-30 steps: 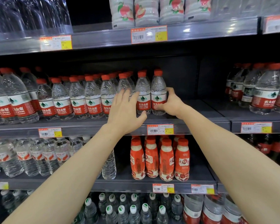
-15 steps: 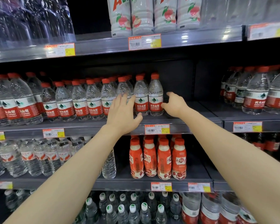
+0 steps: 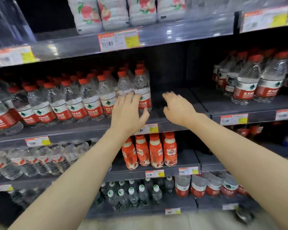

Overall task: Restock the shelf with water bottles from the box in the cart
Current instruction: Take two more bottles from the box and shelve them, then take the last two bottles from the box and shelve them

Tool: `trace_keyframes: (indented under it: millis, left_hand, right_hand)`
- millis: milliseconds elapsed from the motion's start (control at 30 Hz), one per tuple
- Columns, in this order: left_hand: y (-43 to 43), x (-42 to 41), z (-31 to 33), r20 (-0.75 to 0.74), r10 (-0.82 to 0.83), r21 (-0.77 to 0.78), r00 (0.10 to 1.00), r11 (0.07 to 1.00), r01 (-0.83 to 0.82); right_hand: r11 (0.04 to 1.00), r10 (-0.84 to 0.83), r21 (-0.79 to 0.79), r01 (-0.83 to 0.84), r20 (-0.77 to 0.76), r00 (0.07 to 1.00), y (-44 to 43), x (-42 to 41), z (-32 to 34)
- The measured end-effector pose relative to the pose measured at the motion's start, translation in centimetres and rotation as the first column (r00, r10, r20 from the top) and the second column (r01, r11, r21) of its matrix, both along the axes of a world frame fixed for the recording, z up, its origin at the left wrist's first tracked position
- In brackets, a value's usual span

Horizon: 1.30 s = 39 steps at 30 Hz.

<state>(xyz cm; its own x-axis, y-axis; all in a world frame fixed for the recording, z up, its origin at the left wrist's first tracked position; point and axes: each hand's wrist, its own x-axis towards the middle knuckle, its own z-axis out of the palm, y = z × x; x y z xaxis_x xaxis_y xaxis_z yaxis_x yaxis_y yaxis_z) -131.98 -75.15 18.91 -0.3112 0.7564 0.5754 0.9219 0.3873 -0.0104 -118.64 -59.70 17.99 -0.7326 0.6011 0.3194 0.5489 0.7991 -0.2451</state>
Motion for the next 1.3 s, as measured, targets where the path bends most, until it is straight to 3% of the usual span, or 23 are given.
trace_keyframes:
  millis: [100, 267, 400, 600, 933, 1300]
  left_hand:
    - [0.1, 0.1, 1.2, 0.033, 0.029, -0.022, 0.999, 0.999, -0.028]
    - [-0.8, 1.4, 3.9, 0.078, 0.061, -0.232, 0.995, 0.972, -0.041]
    - [-2.0, 3.3, 7.2, 0.109, 0.073, -0.393, 0.991, 0.919, -0.025]
    - [-3.9, 9.1, 14.0, 0.180, 0.038, -0.503, 0.983, 0.862, 0.059]
    - [-2.2, 26.6, 25.7, 0.199, -0.224, -0.489, 0.954, 0.821, 0.294]
    - [4.6, 49.2, 27.8, 0.254, -0.402, -0.527, 0.880, 0.705, 0.474]
  right_hand:
    - [1.000, 0.003, -0.026, -0.003, 0.026, 1.000, 0.0, 0.8, 1.0]
    - [0.984, -0.013, -0.176, 0.030, 0.094, 0.996, -1.3, 2.6, 4.9]
    - [0.975, -0.031, -0.212, 0.073, 0.194, 0.980, -3.3, 5.1, 8.5]
    - [0.967, -0.056, -0.218, 0.132, 0.323, 0.945, -6.9, 11.4, 15.7]
    - [0.934, -0.224, -0.154, 0.323, 0.452, 0.863, -10.7, 29.6, 26.5]
    - [0.780, -0.437, -0.225, 0.584, 0.471, 0.766, -5.6, 56.3, 27.2]
